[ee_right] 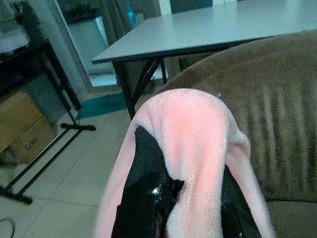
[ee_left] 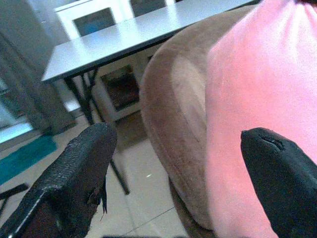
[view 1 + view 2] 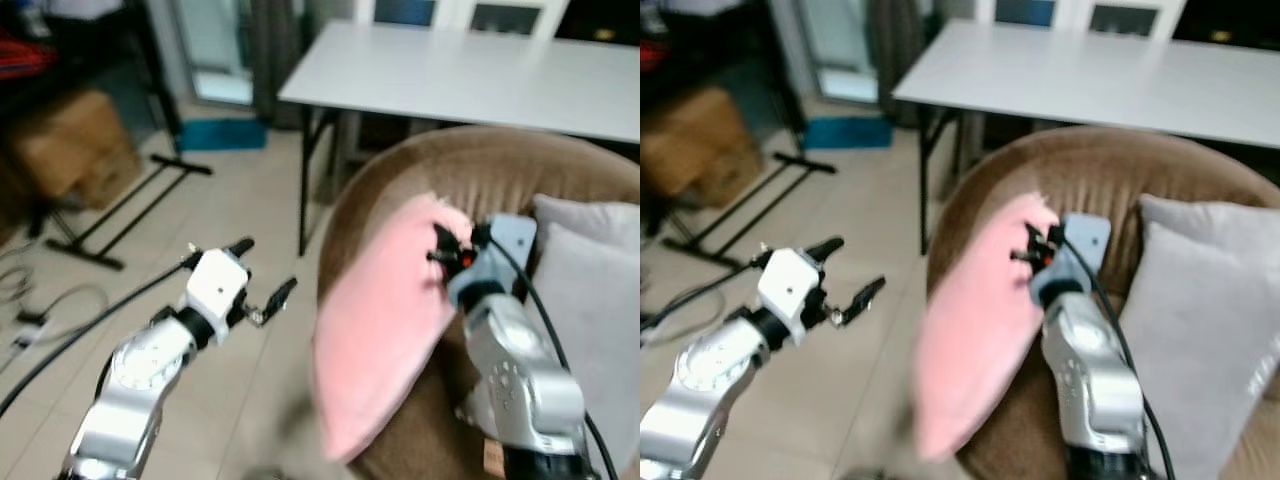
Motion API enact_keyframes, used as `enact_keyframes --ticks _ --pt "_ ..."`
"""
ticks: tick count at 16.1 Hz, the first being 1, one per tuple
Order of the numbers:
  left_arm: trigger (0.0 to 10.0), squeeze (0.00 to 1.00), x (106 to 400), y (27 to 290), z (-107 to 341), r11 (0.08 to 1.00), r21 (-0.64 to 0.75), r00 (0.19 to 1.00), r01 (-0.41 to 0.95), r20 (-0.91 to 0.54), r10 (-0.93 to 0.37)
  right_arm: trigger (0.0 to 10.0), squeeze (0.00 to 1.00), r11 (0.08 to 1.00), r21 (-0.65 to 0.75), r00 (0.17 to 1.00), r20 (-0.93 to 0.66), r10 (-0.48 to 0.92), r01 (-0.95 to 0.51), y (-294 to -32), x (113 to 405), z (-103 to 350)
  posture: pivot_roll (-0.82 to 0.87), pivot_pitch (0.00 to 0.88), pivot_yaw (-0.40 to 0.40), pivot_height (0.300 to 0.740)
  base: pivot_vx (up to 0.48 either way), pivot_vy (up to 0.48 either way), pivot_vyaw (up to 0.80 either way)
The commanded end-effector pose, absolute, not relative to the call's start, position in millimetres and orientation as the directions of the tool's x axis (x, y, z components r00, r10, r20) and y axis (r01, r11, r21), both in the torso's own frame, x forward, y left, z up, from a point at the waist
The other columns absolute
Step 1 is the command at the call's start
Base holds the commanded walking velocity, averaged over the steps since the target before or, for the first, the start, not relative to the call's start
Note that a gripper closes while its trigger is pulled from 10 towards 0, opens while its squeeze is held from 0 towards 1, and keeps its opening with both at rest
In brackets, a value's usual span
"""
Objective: Move the pillow to the sofa from floor
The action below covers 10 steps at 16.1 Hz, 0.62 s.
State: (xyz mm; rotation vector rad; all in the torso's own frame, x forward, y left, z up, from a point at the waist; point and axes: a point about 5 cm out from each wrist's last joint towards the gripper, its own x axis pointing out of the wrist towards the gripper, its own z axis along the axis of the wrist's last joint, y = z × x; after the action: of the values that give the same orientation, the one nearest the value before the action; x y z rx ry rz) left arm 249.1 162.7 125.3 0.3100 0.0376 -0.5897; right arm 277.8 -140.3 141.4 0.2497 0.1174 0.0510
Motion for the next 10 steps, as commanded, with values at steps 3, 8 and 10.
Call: enact_keyframes --ticks 3,8,10 --pt "10.0 0.00 246 161 126 0.764 0.256 0.805 0.592 -0.137 -0.578 10.0 0.00 0.969 0.242 0.996 -0.061 0.063 -0.047 -140 274 152 -0.02 0.000 0.026 0.740 0.000 0.000 0.00" --pt "10.0 0.00 245 157 123 0.684 0.214 0.716 0.698 -0.186 -0.673 10.0 0.00 0.965 0.237 0.991 -0.045 0.125 -0.111 -129 282 154 -0.02 0.000 0.026 0.740 0.000 0.000 0.00" --pt "10.0 0.00 247 156 124 0.659 0.217 0.693 0.720 -0.192 -0.695 10.0 0.00 0.966 0.221 0.988 -0.033 0.148 -0.137 -127 289 155 -0.02 0.000 0.029 0.740 0.000 0.000 0.00"
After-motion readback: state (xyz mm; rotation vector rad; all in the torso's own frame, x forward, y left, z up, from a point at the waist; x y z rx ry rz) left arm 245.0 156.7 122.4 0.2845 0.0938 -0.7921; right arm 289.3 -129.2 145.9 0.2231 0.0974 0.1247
